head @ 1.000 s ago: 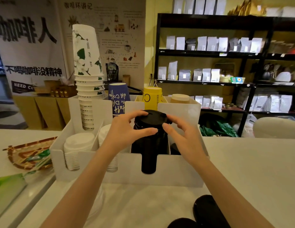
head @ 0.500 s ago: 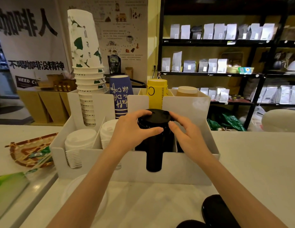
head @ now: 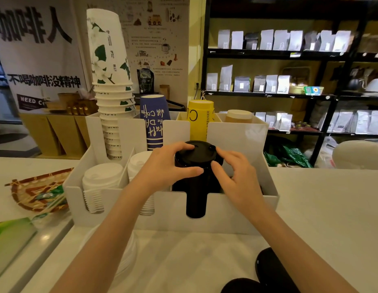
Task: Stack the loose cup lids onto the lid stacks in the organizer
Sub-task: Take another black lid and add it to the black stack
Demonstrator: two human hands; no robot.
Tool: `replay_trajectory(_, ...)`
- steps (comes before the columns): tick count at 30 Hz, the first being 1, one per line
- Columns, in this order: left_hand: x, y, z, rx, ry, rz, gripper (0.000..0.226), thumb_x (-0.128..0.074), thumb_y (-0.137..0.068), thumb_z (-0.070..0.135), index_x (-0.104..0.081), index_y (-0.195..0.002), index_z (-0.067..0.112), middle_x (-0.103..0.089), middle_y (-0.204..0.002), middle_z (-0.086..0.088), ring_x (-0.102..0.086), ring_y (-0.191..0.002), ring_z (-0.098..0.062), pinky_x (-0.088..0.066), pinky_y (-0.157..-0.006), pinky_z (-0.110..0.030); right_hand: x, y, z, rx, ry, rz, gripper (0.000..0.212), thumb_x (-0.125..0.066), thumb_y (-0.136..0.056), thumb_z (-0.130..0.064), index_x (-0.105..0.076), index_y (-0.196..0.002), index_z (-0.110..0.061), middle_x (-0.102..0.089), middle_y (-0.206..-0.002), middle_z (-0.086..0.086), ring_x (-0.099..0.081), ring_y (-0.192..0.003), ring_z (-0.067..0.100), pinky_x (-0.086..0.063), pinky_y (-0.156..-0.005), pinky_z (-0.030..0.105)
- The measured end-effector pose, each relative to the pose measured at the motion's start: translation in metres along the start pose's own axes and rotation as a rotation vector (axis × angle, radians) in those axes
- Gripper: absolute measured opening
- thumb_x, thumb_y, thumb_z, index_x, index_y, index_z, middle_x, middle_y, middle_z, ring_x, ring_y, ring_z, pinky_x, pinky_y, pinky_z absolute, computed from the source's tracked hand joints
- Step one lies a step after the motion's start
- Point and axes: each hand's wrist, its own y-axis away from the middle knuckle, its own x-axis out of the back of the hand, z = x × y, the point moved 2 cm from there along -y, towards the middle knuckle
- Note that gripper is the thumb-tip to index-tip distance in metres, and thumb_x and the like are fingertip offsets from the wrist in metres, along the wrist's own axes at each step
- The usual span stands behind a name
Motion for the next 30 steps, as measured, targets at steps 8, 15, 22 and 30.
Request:
replay_trajectory(8,-0.003,0.004,0.013,0.020,-0.363,-0.087,0.063,-0.053,-0.080,0.046,-0.031,-0.136,0.026,-0.020,-0.153,-0.004,-0.017,-0.140,-0.021,-0.018,-0.112,-0.037,0.009,0.004,-0.003,-0.062,-0.036,-0.218,0.047,-0.046,-0.090,-0.026,-0.033,-0.135,-0.023,-0.044,-0.132,-0.005,-0.034,-0.123,0.007,-0.028,-0.101,0.025)
replay_trajectory(15,-0.014,0.015,0.036,-0.088,-0.657,0.029,0.042,-0.044,-0.089,0.034,-0.044,-0.129,0.022,-0.039,-0.142,-0.003,-0.031,-0.129,-0.023,-0.032,-0.102,-0.039,0.049,0.032,-0.010,-0.122,-0.110,-0.204,0.056,-0.053,-0.086,-0.026,-0.027,-0.136,-0.032,-0.044,-0.127,-0.018,-0.041,-0.115,0.000,-0.034,-0.092,0.016)
replay_trajectory(22,-0.020,0.022,0.043,-0.073,-0.661,0.078,0.047,-0.047,-0.086,0.038,-0.044,-0.127,0.016,-0.047,-0.136,-0.005,-0.040,-0.124,-0.026,-0.038,-0.094,-0.043,0.089,0.102,0.031,-0.184,0.138,-0.331,0.042,-0.055,-0.083,-0.033,-0.044,-0.124,-0.037,-0.052,-0.126,-0.015,-0.044,-0.108,-0.009,-0.034,-0.085,0.001)
replay_trajectory(30,-0.066,0.049,0.078,-0.312,-0.115,-0.084,0.059,-0.055,-0.082,0.037,-0.031,-0.135,0.029,-0.041,-0.142,0.006,-0.035,-0.129,-0.011,-0.031,-0.104,-0.031,0.110,0.146,0.064,-0.527,0.137,-0.539,0.072,-0.072,-0.065,-0.048,-0.036,-0.127,-0.042,-0.036,-0.129,-0.017,-0.034,-0.120,0.005,-0.028,-0.098,0.023)
